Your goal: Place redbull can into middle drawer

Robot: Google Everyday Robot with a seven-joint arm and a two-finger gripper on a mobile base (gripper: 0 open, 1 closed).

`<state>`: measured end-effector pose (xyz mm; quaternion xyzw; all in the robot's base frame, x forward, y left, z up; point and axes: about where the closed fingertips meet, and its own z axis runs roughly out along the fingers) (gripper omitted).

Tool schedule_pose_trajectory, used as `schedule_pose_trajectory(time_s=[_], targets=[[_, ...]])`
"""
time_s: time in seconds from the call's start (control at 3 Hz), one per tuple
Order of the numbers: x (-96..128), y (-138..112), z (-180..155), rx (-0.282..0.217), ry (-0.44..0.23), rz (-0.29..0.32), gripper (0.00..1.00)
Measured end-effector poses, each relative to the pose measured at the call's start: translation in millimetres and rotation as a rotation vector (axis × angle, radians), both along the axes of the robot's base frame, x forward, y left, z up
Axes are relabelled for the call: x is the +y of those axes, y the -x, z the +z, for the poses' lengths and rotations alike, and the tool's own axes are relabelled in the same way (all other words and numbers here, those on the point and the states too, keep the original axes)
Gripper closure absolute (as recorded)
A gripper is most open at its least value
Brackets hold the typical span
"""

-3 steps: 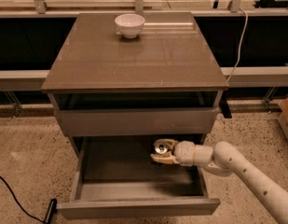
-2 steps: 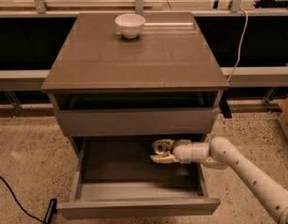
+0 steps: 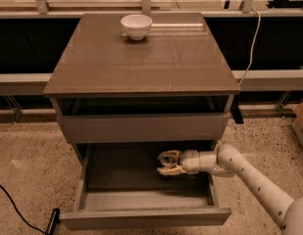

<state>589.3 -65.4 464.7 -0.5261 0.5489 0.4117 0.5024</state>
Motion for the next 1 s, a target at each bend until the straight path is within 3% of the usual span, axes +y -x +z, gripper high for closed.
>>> schedule_pose_trajectory(time_s=[1.0], targets=[[8.5, 4.4, -6.8, 0.009, -0.017, 0.041, 0.13]])
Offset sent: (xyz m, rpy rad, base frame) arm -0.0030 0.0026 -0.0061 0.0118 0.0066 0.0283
